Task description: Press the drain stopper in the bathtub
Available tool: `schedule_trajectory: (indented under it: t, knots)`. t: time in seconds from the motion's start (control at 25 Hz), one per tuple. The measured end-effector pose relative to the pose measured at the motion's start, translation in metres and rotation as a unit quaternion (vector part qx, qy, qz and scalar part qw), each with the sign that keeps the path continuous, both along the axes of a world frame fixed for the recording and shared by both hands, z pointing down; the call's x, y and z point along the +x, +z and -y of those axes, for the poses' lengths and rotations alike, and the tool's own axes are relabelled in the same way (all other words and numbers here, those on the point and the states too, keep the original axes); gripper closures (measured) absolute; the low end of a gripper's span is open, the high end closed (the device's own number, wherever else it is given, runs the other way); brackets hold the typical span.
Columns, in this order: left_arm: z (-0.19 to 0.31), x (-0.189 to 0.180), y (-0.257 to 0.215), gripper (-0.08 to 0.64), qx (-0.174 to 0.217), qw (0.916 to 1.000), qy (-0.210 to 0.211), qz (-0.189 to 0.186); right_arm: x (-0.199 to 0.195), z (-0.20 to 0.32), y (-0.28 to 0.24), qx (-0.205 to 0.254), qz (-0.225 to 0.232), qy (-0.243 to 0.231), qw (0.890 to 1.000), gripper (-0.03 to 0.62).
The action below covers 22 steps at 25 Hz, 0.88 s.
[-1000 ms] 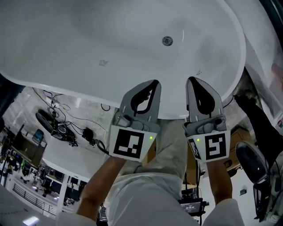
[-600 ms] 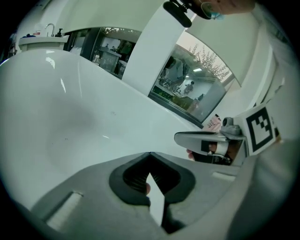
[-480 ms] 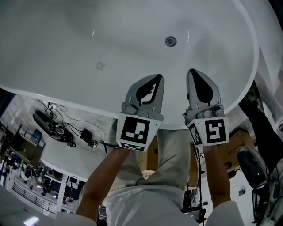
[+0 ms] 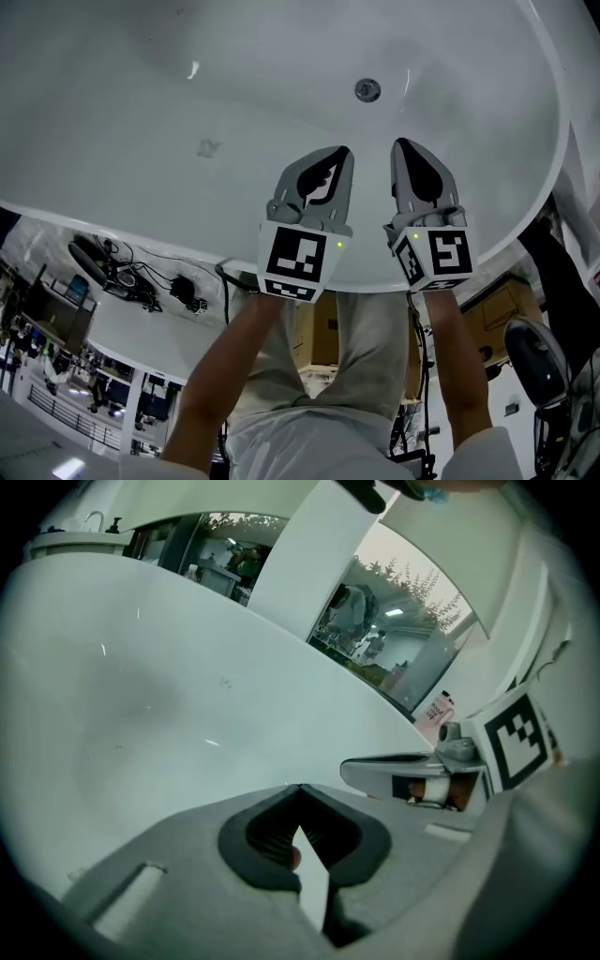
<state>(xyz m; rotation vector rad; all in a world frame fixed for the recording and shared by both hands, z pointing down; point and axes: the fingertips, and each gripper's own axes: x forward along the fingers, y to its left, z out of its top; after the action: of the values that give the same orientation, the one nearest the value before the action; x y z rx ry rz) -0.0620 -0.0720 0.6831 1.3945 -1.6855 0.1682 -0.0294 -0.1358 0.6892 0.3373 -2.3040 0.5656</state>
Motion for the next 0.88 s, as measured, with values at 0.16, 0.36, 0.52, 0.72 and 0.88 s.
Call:
schedule_trajectory:
  t: [0.16,0.36,0.52,0.72,0.88]
  knots:
    - [-0.002,0.003,0.022,0.557,-0.01,0.9999,-0.001,-0.006,0.001,0.002,0.023,-0.007,-0.009,0.004,1.0,0.588]
    - [-0.002,0.005,0.048,0.557,-0.019,0.9997,0.003,-0.013,0.002,-0.005,0.052,-0.016,-0.019,-0.006,1.0,0.588]
    - [-0.003,0.003,0.068,0.557,-0.023,0.9996,0.004,-0.015,0.004,-0.007,0.077,-0.024,-0.031,0.006,0.999,0.588]
    - [0.004,0.0,0.094,0.557,-0.024,0.9995,0.018,-0.01,0.002,-0.003,0.105,-0.025,-0.043,0.01,0.999,0.588]
    - [0.006,0.0,0.116,0.557,-0.036,0.999,0.019,-0.017,0.003,-0.001,0.127,-0.026,-0.056,0.011,0.998,0.588]
